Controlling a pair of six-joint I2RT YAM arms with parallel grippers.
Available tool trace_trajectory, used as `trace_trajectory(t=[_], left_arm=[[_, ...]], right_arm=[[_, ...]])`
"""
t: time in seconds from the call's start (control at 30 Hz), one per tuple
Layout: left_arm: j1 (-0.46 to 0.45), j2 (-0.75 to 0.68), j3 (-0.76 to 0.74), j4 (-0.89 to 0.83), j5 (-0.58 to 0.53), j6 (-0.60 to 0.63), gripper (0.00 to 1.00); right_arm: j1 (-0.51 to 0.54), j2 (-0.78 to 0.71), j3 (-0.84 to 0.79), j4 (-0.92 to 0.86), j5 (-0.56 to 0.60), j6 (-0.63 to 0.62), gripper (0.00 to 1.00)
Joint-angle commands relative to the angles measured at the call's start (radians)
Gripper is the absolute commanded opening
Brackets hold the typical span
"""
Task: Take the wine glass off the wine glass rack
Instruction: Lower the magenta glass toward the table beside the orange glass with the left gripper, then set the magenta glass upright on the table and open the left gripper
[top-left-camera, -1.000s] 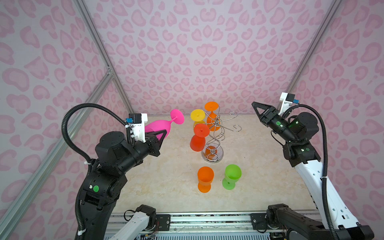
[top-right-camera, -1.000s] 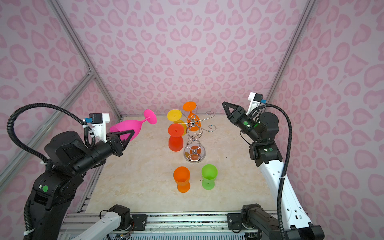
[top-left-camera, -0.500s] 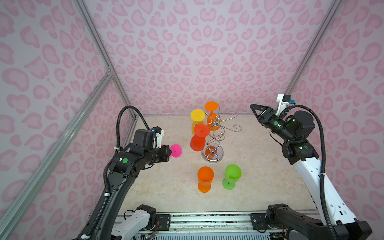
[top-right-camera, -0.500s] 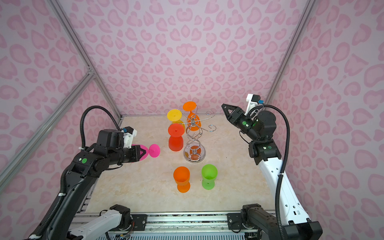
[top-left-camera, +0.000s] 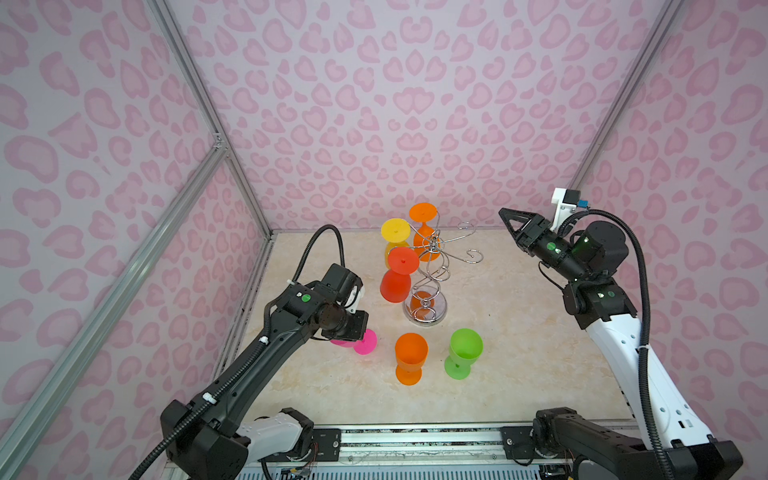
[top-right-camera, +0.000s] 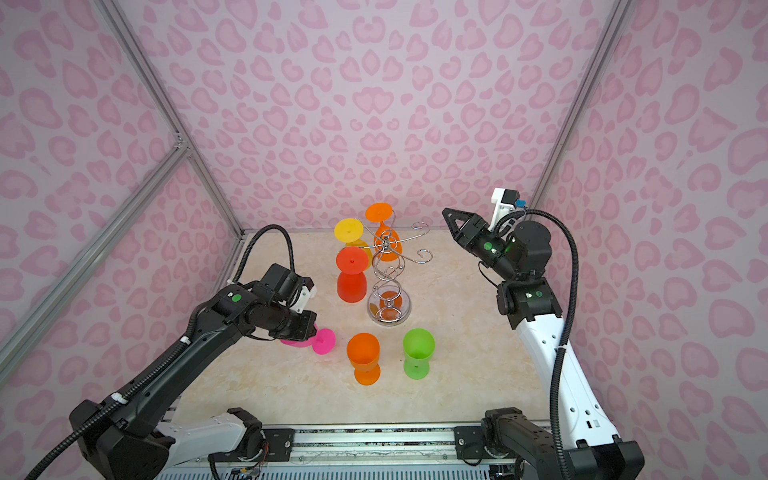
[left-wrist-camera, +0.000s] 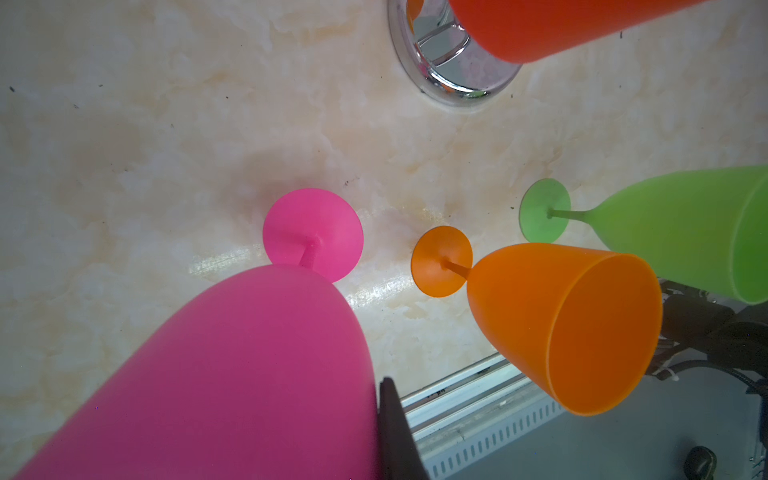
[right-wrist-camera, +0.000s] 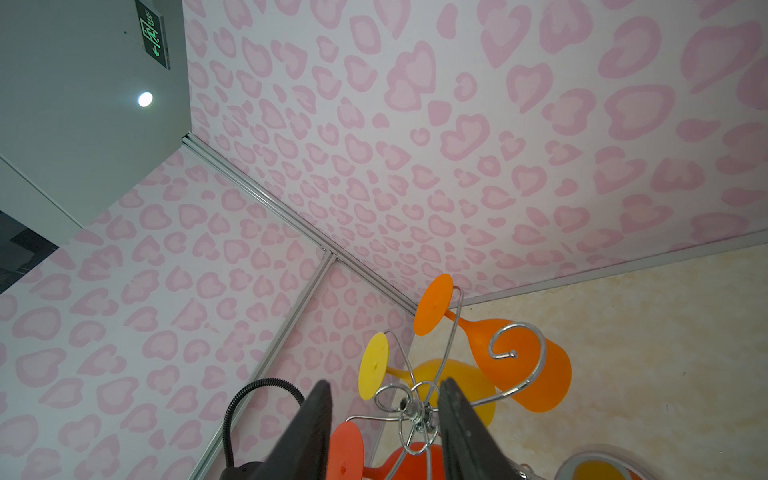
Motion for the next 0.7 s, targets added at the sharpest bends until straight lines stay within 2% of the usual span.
trace_trajectory(t=[0.0,0.53,0.67], left_arm=[[-0.029,0.024,-0.005,-0.043,-0.051,0.009,0.01],[-0.105,0.121,-0.015,-0.047,-0.067,-0.025,0.01],[-0.107,0.119,-0.011,-0.051,-0.07,-0.034,0.1]], right_arm=[[0.001,0.007,0.004,0.016,-0.014,-0.009,0.43],[0.005,0.01,-0.01,0.028,-0.015,-0.003,0.43],[0.006,0.015,-0.012,0.028,-0.015,-0.003,0.43]])
